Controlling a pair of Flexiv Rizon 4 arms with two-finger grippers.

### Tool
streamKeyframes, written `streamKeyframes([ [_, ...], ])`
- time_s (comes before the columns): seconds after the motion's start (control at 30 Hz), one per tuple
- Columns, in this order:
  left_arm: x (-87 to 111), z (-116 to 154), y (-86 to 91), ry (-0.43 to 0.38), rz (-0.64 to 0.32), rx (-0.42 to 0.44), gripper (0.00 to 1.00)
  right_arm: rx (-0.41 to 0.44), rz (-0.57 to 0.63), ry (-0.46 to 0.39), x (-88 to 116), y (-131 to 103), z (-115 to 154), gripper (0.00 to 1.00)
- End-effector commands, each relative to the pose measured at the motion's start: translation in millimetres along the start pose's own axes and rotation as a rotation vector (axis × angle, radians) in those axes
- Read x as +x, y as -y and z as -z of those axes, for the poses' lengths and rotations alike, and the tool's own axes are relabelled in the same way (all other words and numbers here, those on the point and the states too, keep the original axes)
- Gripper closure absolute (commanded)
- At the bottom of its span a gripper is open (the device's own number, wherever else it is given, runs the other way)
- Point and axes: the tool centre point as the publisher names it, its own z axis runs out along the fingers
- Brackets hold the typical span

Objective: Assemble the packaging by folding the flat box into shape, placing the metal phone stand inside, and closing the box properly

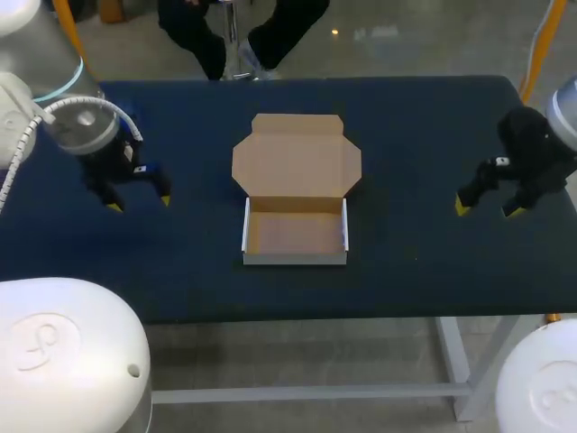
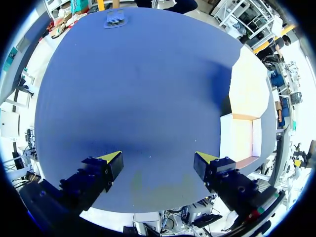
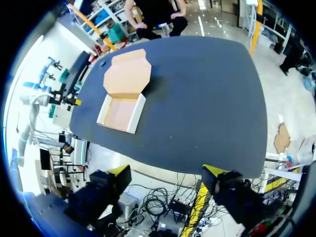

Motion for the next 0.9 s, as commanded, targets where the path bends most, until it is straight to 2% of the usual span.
streamKeyframes([
  [0.03,0.6,1,-0.1,0.005,0.001,0.000,0.00,0.004,0.000,0.000,0,0,2,0.00],
  [0.37,0.6,1,-0.1,0.005,0.001,0.000,0.00,0.004,0.000,0.000,0,0,2,0.00],
  [0.43,2.2,-3,2.5,0.027,-0.001,0.014,0.00,0.004,0.000,0.000,0,0,2,0.00],
  [0.7,-2.9,-20,21.0,0.058,-0.022,0.007,0.00,0.004,0.000,0.000,0,0,2,0.00],
  [0.9,-13.1,-32,47.2,0.070,-0.014,-0.009,0.00,0.004,0.000,0.000,0,0,2,0.00],
])
